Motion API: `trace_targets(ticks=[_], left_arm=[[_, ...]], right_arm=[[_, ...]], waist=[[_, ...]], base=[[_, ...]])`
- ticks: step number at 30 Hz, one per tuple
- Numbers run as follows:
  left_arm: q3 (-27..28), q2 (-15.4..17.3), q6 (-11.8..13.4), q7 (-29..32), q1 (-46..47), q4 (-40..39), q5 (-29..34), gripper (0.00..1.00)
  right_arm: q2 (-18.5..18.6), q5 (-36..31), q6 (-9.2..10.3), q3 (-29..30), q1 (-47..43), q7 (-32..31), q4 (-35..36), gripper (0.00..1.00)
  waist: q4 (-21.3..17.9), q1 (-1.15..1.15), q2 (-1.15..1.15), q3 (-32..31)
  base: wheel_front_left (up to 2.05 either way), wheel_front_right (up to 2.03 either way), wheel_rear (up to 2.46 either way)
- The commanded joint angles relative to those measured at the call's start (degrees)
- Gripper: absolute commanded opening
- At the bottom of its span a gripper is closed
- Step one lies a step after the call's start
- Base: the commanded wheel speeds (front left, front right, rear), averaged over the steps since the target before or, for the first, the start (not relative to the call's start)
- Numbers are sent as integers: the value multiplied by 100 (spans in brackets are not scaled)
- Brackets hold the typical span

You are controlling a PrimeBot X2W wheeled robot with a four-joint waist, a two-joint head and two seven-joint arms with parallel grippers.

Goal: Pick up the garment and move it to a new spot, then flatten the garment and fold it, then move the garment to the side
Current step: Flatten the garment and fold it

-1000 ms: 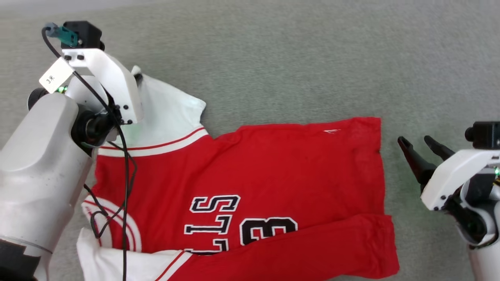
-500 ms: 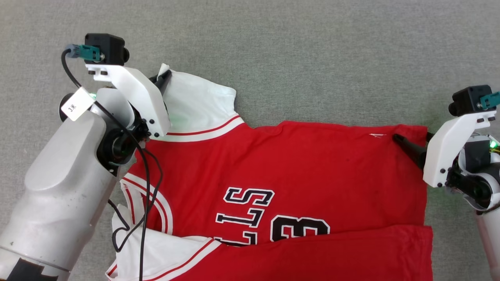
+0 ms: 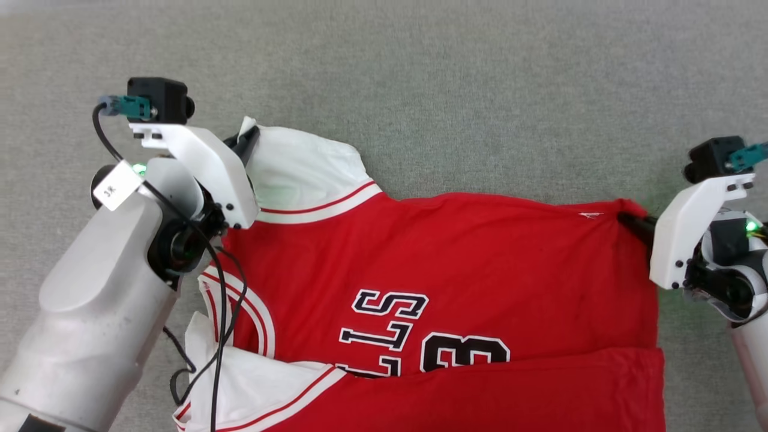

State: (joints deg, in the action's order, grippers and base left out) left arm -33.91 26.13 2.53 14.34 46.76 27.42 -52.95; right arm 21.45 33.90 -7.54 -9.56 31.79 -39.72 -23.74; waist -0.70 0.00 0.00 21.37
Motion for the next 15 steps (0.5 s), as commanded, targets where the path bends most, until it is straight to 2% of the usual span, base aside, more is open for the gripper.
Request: trace_targets(ticks=[1, 8, 15], left_arm=[[-2, 32, -17, -52, -138, -24, 12, 0], [80, 235, 95, -392, -758, -251, -32, 0], [195, 476, 364, -700, -1913, -846, -215, 0]], right_arm=[[20, 11, 11, 95, -48, 185, 79, 0], [-52, -137, 10, 511, -739, 571, 586, 0], [-394, -372, 9, 929, -1896, 665, 1041, 0]], waist=[[4, 0, 0, -185], [29, 0, 0, -807], [93, 0, 0, -1319]], base=[[0, 0, 0], [0, 0, 0], [0, 0, 0]])
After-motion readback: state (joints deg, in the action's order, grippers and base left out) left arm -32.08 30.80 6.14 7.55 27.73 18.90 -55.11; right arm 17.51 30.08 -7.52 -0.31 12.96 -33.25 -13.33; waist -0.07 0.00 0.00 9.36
